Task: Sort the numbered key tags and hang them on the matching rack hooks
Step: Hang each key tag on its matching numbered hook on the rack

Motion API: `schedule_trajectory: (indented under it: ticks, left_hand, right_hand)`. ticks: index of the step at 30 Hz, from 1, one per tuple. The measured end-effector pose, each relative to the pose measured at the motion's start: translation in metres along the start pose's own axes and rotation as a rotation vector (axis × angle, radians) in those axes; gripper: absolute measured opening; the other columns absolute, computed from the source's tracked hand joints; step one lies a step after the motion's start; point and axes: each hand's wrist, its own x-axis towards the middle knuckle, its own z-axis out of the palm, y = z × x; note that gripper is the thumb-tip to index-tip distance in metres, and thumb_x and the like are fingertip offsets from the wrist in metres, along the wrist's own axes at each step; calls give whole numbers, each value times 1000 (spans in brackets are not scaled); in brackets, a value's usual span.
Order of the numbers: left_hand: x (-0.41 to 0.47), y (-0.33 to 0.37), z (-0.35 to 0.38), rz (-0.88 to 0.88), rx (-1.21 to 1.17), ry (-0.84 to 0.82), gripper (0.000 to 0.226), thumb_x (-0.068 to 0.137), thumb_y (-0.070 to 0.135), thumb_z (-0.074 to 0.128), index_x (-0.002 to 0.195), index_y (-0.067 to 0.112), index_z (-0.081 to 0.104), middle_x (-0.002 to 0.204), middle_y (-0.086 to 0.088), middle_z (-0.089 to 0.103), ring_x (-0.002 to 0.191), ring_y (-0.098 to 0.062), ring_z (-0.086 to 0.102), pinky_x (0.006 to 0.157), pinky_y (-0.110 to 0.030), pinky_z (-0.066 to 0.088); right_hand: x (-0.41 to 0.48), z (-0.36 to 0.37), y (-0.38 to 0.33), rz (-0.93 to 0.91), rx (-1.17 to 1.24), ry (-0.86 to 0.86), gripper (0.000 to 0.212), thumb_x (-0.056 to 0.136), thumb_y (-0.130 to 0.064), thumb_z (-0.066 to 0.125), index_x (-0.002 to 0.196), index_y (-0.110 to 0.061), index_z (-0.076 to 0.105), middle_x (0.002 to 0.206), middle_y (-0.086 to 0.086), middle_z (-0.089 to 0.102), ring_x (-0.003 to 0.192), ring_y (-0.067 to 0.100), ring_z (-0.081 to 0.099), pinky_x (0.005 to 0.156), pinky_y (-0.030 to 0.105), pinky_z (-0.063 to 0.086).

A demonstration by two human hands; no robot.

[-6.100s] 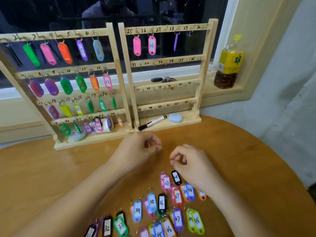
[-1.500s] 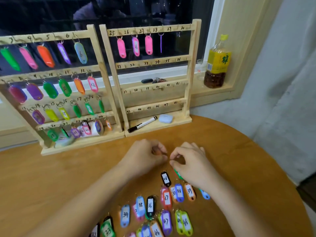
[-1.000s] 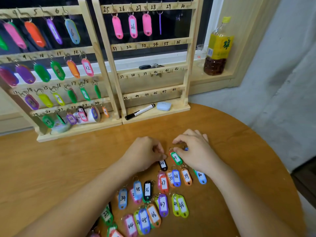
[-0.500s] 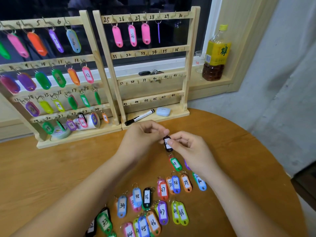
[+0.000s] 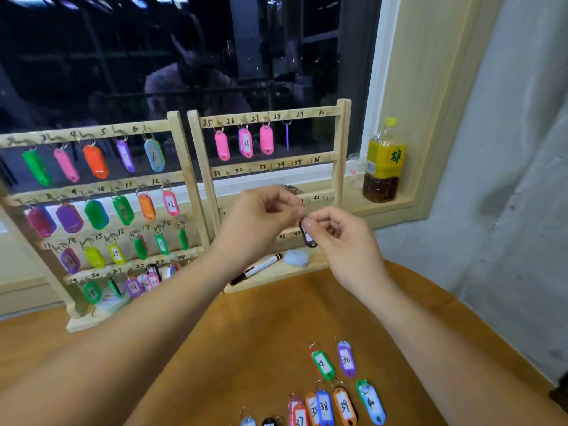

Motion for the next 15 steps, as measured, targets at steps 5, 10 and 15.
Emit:
schedule_trajectory:
  ticks: [5, 10, 15]
  left_hand:
    - [56, 36, -24, 136, 266, 159, 14, 99, 39, 72, 93, 28, 76, 80, 9, 77, 75, -3, 72, 72, -24, 58]
    - [107, 55, -46, 339, 676, 403, 10, 93, 37, 70, 100, 32, 73, 100, 11, 66, 102, -17, 58, 92, -43, 53]
    - [134, 58, -41, 263, 1095, 324, 40, 86, 69, 71, 96, 32, 80, 117, 2, 58, 119, -29, 45, 101, -50, 36]
  right_hand:
    - [63, -10, -24, -72, -65, 113, 9, 99, -26, 74, 91, -29, 75, 84, -10, 75, 82, 7, 70, 74, 21, 54]
    - [101, -20, -39, -157, -180, 193, 9, 101, -28, 71, 93, -25, 75, 81, -10, 72, 79, 4, 67, 72, 21, 54]
    - [120, -25, -47, -167, -218, 257, 11, 100, -27, 70, 90, -25, 75, 76, -10, 71, 74, 4, 65, 69, 20, 49]
